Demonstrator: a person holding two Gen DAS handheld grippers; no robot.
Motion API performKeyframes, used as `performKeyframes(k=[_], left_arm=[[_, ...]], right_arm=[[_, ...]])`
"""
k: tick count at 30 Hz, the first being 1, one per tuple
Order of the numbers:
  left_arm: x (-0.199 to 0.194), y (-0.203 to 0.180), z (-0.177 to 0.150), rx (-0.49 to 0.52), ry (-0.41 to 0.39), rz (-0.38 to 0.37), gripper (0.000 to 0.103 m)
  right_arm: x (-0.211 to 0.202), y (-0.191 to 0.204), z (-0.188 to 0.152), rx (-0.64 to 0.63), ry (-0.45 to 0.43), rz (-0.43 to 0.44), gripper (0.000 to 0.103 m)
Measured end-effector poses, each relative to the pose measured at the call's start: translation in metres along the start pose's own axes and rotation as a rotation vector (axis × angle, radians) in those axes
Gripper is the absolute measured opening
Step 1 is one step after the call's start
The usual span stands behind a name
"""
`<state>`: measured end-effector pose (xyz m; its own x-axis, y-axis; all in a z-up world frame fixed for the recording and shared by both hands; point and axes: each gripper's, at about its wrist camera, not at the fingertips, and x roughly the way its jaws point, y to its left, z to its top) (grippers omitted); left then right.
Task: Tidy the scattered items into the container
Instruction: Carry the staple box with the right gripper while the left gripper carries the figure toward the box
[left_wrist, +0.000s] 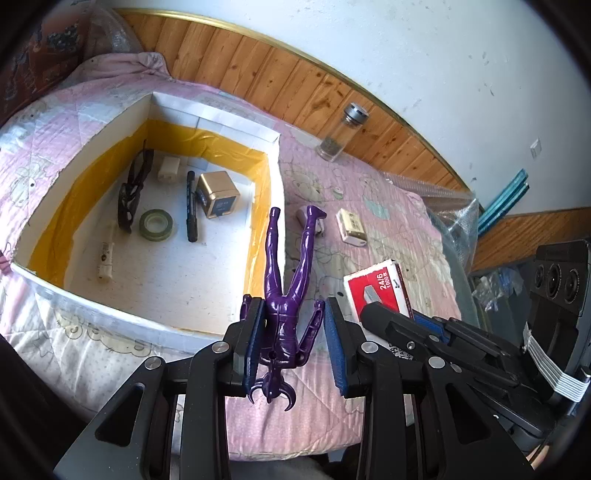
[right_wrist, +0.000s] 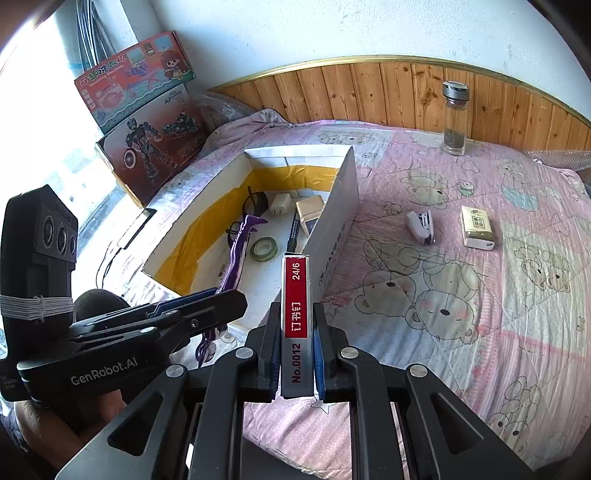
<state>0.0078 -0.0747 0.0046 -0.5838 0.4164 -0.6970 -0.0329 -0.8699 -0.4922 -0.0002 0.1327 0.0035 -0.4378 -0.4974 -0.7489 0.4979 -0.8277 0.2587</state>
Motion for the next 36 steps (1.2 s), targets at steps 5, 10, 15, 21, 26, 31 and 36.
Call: performKeyframes(k=[5,10,15,21,26,31,36], left_arm=[[-0.007,0.013,0.007,-0.029,-0.02,-0.003,0.033],[-0.012,0.028,0.015,-0.067,-0.033,-0.004,0.033],[-0.015,0.044,0.024,-0.103,-0.041,-0.006,0.033],[-0.02,0.062,0.037,-0.142,-0.056,-0.006,0.033],[-0.024,0.079,0.051,-0.183,-0.071,-0.011,0.033],[-0.023,0.097,0.063,-0.246,-0.068,-0.025,0.033],[-0.02,0.112,0.071,-0.319,-0.056,-0.032,0.033]], right_arm=[[0.004,0.012,0.007,-0.022,0.001,0.011,0.016],[0.009,0.025,0.015,-0.042,0.003,0.025,0.016],[0.015,0.037,0.023,-0.063,0.004,0.041,0.016],[0.023,0.049,0.032,-0.085,0.008,0.054,0.015],[0.031,0.055,0.039,-0.097,0.012,0.062,0.015],[0.041,0.06,0.046,-0.111,0.021,0.07,0.015],[0.054,0.066,0.053,-0.129,0.036,0.079,0.015]])
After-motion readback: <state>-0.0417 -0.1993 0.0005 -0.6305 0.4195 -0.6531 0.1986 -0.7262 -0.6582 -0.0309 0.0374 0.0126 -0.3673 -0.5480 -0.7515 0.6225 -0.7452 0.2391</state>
